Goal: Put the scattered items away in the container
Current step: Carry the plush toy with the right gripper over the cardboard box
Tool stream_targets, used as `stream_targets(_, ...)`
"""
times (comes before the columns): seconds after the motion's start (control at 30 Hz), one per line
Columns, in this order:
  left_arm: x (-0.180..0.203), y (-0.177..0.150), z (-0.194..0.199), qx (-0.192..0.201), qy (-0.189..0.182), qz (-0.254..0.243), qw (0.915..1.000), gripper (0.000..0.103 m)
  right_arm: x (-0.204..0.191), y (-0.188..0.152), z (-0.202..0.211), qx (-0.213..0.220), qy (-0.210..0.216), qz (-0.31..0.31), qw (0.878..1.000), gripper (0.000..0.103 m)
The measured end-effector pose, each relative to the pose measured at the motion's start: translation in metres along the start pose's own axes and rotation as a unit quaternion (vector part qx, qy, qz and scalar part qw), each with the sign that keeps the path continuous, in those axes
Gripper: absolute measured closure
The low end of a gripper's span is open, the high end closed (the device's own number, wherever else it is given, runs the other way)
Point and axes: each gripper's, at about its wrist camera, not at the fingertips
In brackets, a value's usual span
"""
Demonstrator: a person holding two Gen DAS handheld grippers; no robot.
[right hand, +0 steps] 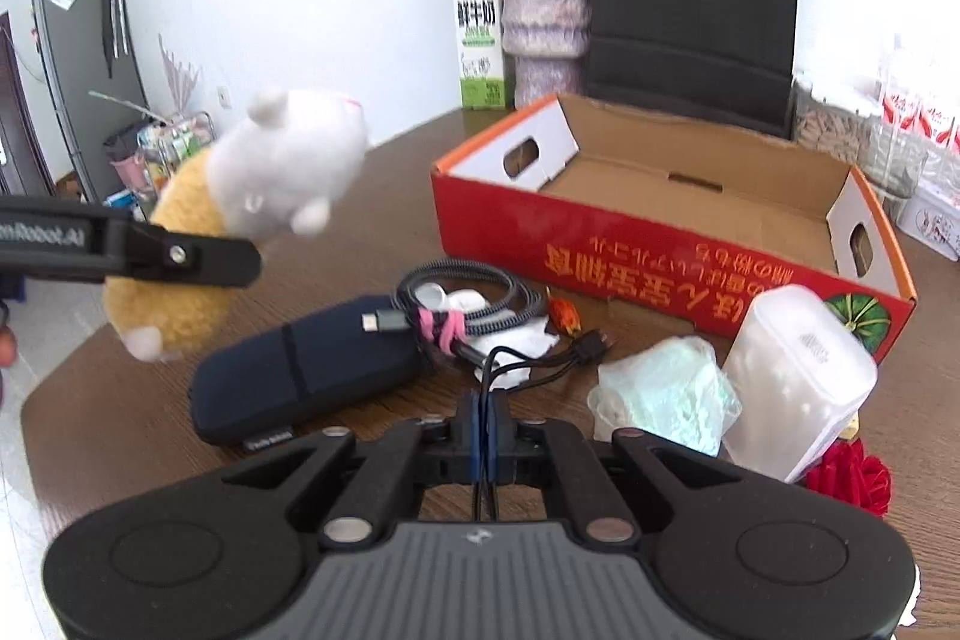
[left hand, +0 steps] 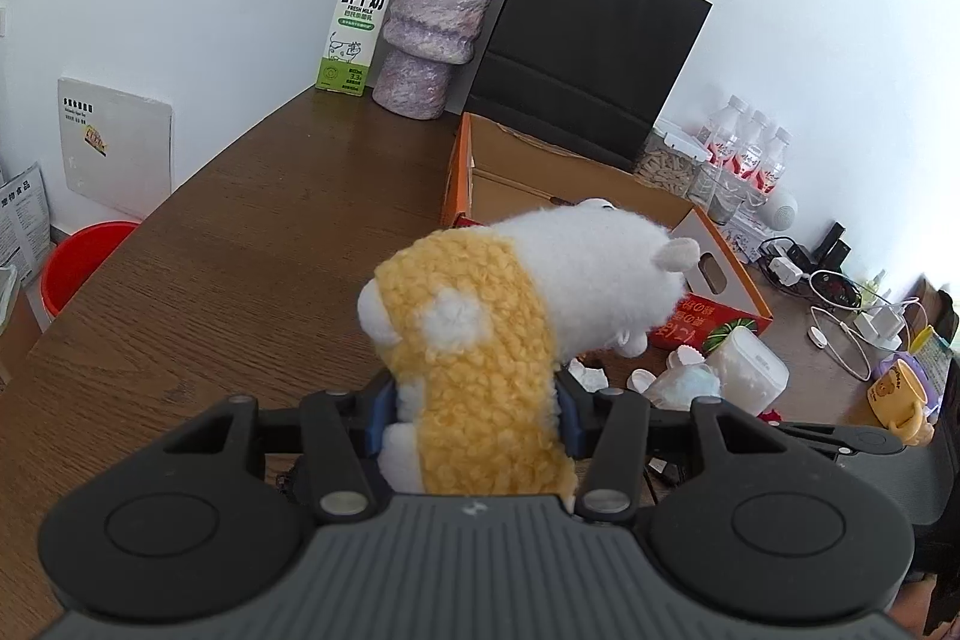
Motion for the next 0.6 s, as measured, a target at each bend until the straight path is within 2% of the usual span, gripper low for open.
stream_targets(0.37, 0.028, 0.003, 0.014, 0.012, -0.01, -0.016, 0.9998, 0.051, 0.021, 0.02, 0.053, 0.089, 0.006, -0.052, 0.995, 0.102)
stream_targets(0.6, 0.054, 0.027, 0.0, 0.026, -0.019, -0.038, 0.9988, 0.051, 0.047, 0.046, 0.071, 0.142, -0.011, -0.073, 0.987, 0.102)
Point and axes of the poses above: each gripper's, at about its wrist camera, not at the fingertips, and z roughly against the way its jaws point, x to its right, y to its top, and after that the axes turned 11 degrees about -y, right-handed
